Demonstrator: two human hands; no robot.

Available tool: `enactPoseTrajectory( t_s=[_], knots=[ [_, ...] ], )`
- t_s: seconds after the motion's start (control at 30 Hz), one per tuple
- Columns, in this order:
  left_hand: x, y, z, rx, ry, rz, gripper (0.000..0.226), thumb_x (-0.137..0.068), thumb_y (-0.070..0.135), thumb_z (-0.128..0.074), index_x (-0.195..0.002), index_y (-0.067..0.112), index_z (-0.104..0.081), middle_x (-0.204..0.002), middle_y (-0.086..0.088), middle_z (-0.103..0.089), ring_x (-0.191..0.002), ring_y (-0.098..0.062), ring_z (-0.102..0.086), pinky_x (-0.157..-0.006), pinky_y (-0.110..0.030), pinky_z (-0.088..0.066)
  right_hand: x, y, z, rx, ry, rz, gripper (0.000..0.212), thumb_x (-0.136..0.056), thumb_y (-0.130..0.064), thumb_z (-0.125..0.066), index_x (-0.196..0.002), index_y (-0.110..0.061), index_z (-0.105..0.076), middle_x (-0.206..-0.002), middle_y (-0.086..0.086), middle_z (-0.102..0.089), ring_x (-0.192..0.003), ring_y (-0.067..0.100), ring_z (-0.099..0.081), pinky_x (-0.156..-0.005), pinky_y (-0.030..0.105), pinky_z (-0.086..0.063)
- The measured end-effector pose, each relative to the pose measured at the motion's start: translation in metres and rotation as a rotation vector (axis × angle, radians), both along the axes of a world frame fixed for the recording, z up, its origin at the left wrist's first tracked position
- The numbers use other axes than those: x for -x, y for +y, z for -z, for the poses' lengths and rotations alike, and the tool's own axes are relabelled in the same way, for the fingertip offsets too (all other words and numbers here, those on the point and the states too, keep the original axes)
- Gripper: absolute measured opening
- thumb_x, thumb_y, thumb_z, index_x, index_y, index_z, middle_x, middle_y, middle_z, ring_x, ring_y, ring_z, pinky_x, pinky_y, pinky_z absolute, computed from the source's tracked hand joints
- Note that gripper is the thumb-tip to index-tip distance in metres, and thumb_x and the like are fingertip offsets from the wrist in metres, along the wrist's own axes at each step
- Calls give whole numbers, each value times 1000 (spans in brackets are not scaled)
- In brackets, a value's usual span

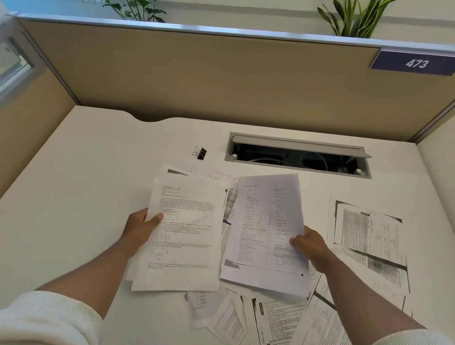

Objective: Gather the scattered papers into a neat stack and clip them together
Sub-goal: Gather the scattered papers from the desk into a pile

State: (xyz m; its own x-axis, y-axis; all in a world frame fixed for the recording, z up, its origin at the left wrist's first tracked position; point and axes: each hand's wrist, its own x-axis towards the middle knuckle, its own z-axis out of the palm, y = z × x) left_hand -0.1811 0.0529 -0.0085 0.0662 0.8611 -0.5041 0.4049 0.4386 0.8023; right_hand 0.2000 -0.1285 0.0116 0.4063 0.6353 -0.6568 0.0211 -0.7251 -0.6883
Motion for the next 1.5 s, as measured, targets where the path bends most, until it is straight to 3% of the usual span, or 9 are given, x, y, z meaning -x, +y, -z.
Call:
enactPoseTrajectory(
  t_s=[0.2, 0.37, 0.5, 0.77, 0.97, 1.13, 1.3, 1.4, 1.5],
  knots=[
    [-17, 18, -14, 132, -283, -13, 36, -97, 20, -63, -131, 9, -62, -121, -12, -71, -111, -34, -68, -98, -53, -52, -5, -5, 1, -13, 25, 14, 34, -86, 5, -48, -114, -11, -58, -106, 7, -65, -90, 19, -61, -70, 30, -50],
    [-50, 20, -24, 191, -334, 94, 35, -98, 24, -62, -130, 12, -63, -124, -11, -71, -114, -35, -67, -101, -55, -50, -2, -1, 2, -11, 60, 4, 37, -87, 3, -50, -119, -15, -56, -112, 7, -64, -96, 20, -61, -81, 35, -51],
    [-77, 13, -29, 199, -322, 186, 32, -97, 25, -63, -127, 15, -65, -120, -7, -73, -109, -28, -70, -95, -46, -55, 1, 4, 2, -20, 108, 11, 42, -87, 2, -51, -125, -13, -57, -114, 6, -66, -103, 26, -64, -93, 44, -54],
    [-114, -1, -22, 150, -285, 363, 35, -99, 26, -60, -133, 20, -58, -126, 3, -69, -111, -12, -66, -82, -23, -55, 2, 14, 0, -8, 329, 79, 45, -91, 4, -54, -134, -9, -50, -125, 11, -63, -113, 33, -60, -98, 50, -50],
    [-126, -8, -18, 222, -338, 420, 63, -81, 48, -77, -136, 24, -57, -130, 3, -69, -121, -19, -63, -103, -42, -49, 5, 15, -8, -64, 447, 40, 46, -86, 12, -50, -124, -11, -61, -119, 11, -69, -112, 34, -63, -95, 49, -52],
    [-129, -11, -10, 251, -383, 397, 59, -81, 28, -81, -134, 18, -60, -128, -5, -69, -118, -24, -67, -99, -45, -54, 5, 15, -10, -62, 474, 106, 50, -80, 19, -40, -123, 1, -61, -117, 20, -68, -109, 43, -63, -97, 57, -49],
    [-142, -16, -13, 122, -285, 302, 54, -83, 24, -80, -133, 17, -62, -124, 1, -70, -109, -14, -66, -80, -23, -53, 10, 17, -15, -134, 531, 172, 44, -81, -3, -33, -111, 4, -65, -117, 22, -68, -105, 43, -62, -97, 56, -47],
    [-148, -18, -10, 117, -258, 292, 53, -85, 26, -79, -134, 17, -61, -126, 0, -69, -114, -19, -65, -90, -30, -53, 12, 17, -14, -171, 538, 195, 50, -89, -30, -35, -121, -4, -62, -124, 21, -64, -103, 39, -60, -92, 54, -44],
    [-151, -20, -7, 128, -226, 276, 52, -84, 29, -80, -132, 19, -61, -125, 0, -70, -116, -22, -65, -100, -41, -52, 11, 17, -15, -208, 610, 69, 55, -96, -61, -31, -132, -29, -58, -127, 9, -66, -117, 32, -62, -94, 53, -49]
  ],
)
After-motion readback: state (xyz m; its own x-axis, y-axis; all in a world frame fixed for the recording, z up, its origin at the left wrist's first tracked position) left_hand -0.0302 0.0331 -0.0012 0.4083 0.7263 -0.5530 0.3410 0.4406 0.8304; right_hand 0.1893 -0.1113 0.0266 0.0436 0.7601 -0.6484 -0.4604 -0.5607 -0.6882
